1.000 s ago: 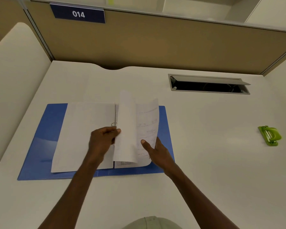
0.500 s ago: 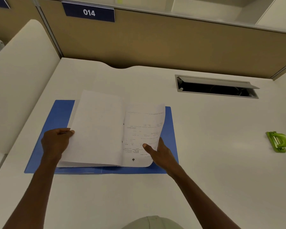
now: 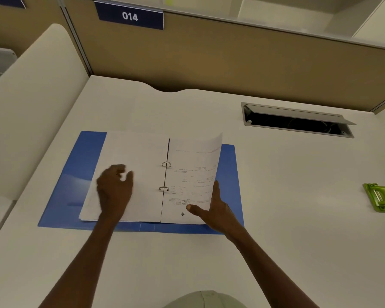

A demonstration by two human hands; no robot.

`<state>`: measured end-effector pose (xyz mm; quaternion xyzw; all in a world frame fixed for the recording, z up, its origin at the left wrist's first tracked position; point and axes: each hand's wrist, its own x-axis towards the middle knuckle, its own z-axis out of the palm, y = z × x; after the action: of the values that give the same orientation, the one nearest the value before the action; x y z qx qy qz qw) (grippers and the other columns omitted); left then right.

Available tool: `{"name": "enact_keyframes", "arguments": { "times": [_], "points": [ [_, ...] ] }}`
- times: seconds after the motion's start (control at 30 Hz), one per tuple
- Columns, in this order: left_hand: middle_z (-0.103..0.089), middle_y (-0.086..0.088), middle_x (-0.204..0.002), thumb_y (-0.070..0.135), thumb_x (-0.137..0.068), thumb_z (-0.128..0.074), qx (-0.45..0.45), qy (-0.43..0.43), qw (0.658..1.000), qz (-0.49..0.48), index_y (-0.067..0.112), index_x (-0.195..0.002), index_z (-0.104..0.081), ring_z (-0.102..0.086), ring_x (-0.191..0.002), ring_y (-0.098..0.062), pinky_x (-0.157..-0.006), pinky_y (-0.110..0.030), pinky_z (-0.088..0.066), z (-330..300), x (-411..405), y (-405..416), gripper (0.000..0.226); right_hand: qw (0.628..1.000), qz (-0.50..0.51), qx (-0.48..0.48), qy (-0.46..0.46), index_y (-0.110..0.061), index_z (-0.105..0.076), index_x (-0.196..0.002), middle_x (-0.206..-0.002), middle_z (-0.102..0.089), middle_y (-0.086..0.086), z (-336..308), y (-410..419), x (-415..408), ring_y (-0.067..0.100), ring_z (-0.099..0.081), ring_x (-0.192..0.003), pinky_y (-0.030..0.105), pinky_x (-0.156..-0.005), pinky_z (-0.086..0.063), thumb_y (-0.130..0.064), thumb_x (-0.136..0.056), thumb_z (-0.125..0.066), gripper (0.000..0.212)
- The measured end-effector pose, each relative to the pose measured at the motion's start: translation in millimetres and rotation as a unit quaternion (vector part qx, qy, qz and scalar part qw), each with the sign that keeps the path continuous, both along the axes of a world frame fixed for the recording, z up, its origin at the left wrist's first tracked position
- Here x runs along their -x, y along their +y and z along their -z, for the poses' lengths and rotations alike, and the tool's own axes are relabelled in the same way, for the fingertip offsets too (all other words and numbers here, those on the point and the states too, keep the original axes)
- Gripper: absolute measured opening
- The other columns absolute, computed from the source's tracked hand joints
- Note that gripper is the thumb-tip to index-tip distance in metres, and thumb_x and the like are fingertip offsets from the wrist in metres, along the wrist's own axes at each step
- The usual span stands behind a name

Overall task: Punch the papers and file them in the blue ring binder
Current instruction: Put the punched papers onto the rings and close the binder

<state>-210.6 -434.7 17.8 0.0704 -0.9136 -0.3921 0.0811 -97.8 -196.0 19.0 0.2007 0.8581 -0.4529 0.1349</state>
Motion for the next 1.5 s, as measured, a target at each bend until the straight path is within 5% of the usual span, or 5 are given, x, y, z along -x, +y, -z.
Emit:
{"name": "enact_keyframes", "arguments": {
  "times": [0.23,0.4,1.1,1.37,1.5],
  "points": [
    [-0.071,0.010,-0.074,0.056,-0.081,-0.064,-0.085,-0.173,0.965,0.179,0.020,-0.083,-0.075,-0.064,-0.071,-0.004,-0.062,-0.018,-0.046,-28,-34,104,0.037,0.992,-0.055,-0.069,-0.095,-0.040,0.029,-0.140,-0.157,-0.016,0.009,13,-7,1,0.038,-0.023,-0.142,0.064,-0.109,-0.028,-0.098,-0.026,-0.050,0.151],
    [-0.070,0.003,-0.070,0.042,-0.083,-0.068,-0.103,-0.210,0.953,0.194,0.012,-0.084,-0.076,-0.067,-0.068,-0.015,-0.066,-0.027,-0.054,-21,-44,139,0.032,0.976,-0.106,-0.086,-0.169,-0.030,0.026,-0.146,-0.160,0.013,0.014,0,-11,-3,0.043,0.011,-0.146,0.065,-0.114,-0.011,-0.073,-0.056,-0.071,0.139],
    [-0.071,-0.015,-0.108,0.031,-0.089,-0.066,-0.027,-0.112,0.993,-0.007,0.003,-0.112,-0.069,-0.065,-0.101,-0.030,-0.087,-0.035,-0.046,-30,33,-14,0.036,0.992,-0.012,0.042,-0.117,-0.027,0.011,-0.151,-0.162,0.000,0.007,-7,-1,-2,0.036,-0.005,-0.148,0.058,-0.117,-0.014,-0.094,-0.055,-0.034,0.125],
    [-0.055,-0.013,-0.058,0.018,-0.091,-0.059,0.033,-0.127,0.989,-0.074,0.005,-0.054,-0.053,-0.063,-0.073,-0.043,-0.062,-0.032,-0.038,-5,32,-67,0.040,0.993,-0.035,0.017,-0.115,-0.023,0.010,-0.152,-0.162,0.003,0.008,-7,-1,-2,0.037,0.000,-0.148,0.056,-0.118,-0.009,-0.074,-0.079,-0.042,0.104],
    [-0.067,-0.025,-0.084,0.015,-0.091,-0.057,0.056,-0.152,0.983,-0.083,-0.007,-0.079,-0.066,-0.064,-0.090,-0.045,-0.074,-0.041,-0.046,5,30,-69,0.026,0.991,-0.041,0.005,-0.125,-0.023,0.010,-0.152,-0.162,0.002,0.009,-7,-2,0,0.038,-0.001,-0.148,0.057,-0.118,-0.011,-0.085,-0.066,-0.039,0.117]
  ]
}}
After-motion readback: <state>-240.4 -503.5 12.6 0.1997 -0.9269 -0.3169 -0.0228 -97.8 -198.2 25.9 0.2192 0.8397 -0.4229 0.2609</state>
